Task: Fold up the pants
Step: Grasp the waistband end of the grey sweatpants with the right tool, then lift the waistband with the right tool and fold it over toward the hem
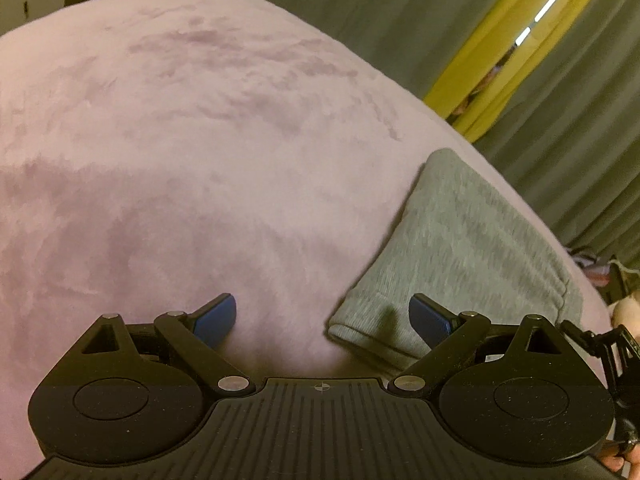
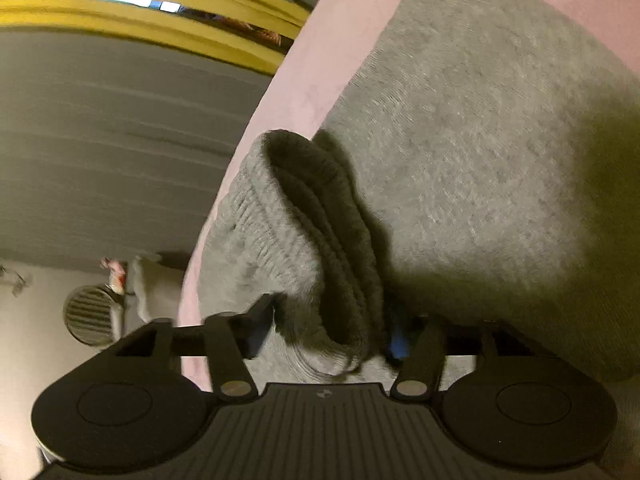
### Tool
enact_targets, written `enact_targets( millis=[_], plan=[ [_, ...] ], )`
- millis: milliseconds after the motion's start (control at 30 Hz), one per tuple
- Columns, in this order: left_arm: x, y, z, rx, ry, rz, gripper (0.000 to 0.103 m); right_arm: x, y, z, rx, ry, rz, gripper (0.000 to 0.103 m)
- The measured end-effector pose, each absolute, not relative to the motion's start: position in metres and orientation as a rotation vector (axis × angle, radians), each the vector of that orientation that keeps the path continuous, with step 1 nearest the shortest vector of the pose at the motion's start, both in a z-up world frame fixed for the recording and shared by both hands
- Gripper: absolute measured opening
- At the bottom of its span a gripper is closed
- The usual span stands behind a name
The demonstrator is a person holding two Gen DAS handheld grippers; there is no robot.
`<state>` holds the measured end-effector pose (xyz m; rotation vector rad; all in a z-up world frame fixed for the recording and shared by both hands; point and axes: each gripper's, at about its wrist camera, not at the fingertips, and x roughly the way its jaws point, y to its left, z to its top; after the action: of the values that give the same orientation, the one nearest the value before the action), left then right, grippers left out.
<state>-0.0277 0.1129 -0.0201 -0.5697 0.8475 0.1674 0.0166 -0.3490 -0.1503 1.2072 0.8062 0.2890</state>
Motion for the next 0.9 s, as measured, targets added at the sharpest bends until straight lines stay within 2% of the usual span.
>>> enact_targets(
  millis=[100,167,267,433,733,900],
  plan=[
    [-0.028,0.113,-0.019,-0.577,0.840,0.172,0.097,0.024,-0.345,-0.150,1.235,0.809,0.311,0.086],
    [-0.028,0.112,-0.018,-0.569,0.840,0.175,0.097,0.030,-0.340,-0.143,1.197,0.836,0.303,0.085],
    [-0.029,0.111,-0.018,-0.565,0.836,0.180,0.097,0.033,-0.329,-0.128,1.064,0.860,0.268,0.045],
    [-0.027,0.107,-0.015,-0.535,0.853,0.176,0.097,0.020,-0.316,-0.090,0.905,0.771,0.320,0.039],
    [-0.024,0.102,-0.014,-0.479,0.873,0.100,0.097,0.006,-0.310,-0.018,0.931,0.591,0.377,0.037],
    [-0.012,0.068,-0.011,-0.252,0.953,-0.060,0.097,0.002,-0.308,0.002,0.885,0.555,0.385,0.037]
  ],
)
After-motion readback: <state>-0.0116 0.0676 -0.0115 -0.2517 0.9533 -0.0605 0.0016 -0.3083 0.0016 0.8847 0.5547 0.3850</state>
